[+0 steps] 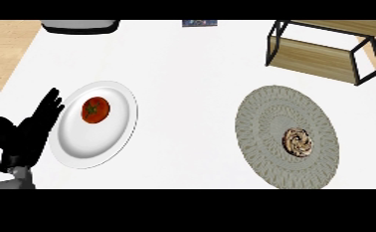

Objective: Pick the can from the placemat and place it in the tiered shelf

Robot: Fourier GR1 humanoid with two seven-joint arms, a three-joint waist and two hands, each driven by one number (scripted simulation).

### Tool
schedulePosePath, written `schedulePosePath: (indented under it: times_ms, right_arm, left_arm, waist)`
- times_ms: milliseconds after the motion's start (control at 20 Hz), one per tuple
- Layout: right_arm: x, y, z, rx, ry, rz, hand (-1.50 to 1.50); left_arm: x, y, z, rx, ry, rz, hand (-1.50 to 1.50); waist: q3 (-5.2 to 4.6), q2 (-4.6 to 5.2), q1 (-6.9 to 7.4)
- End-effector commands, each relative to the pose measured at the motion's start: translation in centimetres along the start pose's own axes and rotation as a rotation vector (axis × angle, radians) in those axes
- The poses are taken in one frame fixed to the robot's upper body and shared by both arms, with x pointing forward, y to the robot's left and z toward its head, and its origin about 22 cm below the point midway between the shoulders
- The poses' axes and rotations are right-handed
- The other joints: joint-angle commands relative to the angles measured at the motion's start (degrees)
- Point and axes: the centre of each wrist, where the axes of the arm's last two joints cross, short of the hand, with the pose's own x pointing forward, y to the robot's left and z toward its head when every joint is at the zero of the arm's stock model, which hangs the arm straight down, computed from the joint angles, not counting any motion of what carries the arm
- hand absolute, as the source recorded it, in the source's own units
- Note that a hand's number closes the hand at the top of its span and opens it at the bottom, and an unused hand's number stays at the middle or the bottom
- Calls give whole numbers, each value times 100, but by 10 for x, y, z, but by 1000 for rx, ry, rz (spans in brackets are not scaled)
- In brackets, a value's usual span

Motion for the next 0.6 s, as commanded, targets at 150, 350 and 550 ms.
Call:
schedulePosePath:
  times_ms: [150,350,550]
  right_arm:
    - [-27,22,-37,-26,36,105,150]
    - [-35,40,-55,-23,54,89,150]
    - [-59,43,-66,-24,66,19,150]
  left_arm:
    - [4,-3,7,-2,-19,0,0]
    - [0,-2,9,-15,-8,-2,0]
    - [1,-11,0,-21,-8,1,0]
  waist:
    - [5,12,65]
    - [3,9,48]
    - [3,15,20]
